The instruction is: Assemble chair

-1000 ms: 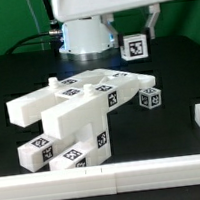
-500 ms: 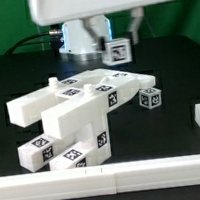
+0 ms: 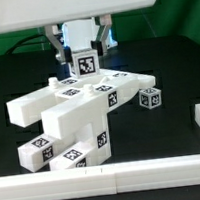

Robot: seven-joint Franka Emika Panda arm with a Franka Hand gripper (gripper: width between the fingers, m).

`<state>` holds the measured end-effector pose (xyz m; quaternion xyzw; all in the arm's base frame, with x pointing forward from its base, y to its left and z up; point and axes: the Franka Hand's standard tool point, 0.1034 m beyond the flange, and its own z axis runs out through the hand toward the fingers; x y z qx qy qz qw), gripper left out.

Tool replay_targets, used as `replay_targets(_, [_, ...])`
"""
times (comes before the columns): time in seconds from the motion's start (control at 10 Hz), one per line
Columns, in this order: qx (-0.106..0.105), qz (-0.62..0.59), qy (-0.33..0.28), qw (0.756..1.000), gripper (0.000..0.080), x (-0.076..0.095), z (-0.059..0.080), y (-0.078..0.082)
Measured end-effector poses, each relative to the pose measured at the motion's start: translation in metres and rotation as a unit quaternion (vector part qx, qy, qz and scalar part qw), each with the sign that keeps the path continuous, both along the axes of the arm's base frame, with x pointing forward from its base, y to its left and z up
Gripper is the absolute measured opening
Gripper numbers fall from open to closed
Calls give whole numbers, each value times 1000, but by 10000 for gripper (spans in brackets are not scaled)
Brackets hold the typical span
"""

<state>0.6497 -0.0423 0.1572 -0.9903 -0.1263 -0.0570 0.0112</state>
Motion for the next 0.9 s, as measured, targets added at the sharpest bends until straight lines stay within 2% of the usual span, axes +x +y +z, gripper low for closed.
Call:
replay_targets(0.2, [-3, 14, 1, 1000, 285, -1, -2, -1])
replay_targets(0.4, [-11, 104, 5, 995, 285, -5, -4, -5])
replay_targets(0.9, [-11, 107, 6, 994, 285, -7, -6, -7])
